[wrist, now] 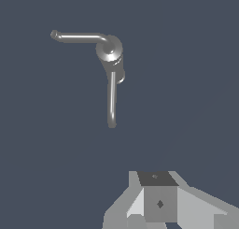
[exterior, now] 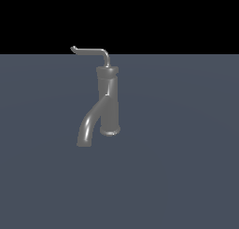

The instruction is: Turn on the faucet by rotating a designated handle.

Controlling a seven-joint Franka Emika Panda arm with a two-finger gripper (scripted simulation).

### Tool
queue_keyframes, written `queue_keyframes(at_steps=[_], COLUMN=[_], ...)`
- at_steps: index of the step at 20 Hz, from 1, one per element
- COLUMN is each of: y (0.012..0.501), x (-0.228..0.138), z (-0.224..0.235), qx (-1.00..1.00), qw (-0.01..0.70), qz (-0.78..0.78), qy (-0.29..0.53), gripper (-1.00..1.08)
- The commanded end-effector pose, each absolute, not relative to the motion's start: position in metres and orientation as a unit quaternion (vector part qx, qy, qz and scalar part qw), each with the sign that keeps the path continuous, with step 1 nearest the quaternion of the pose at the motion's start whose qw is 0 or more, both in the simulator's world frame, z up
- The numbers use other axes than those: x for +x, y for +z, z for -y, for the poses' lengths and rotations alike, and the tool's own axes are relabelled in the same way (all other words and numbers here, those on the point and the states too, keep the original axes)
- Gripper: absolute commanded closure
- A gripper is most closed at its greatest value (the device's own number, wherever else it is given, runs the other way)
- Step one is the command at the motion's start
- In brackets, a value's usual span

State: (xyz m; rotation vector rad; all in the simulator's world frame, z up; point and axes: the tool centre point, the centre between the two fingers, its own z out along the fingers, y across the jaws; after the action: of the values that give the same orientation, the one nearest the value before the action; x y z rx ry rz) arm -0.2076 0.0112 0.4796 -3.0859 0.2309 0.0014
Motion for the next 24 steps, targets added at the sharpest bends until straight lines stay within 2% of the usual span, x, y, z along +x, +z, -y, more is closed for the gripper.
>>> queue_keyframes(at_steps=[1,24], y=[0.477,0.437], x=[-0.197,-0.094], z=[-0.014,-0.042], qx=[-0.994,-0.928], qw=[0.029,0.049], qz=[-0.102,-0.367], qy=[0.003,0.030], gripper=[1.08,1.08])
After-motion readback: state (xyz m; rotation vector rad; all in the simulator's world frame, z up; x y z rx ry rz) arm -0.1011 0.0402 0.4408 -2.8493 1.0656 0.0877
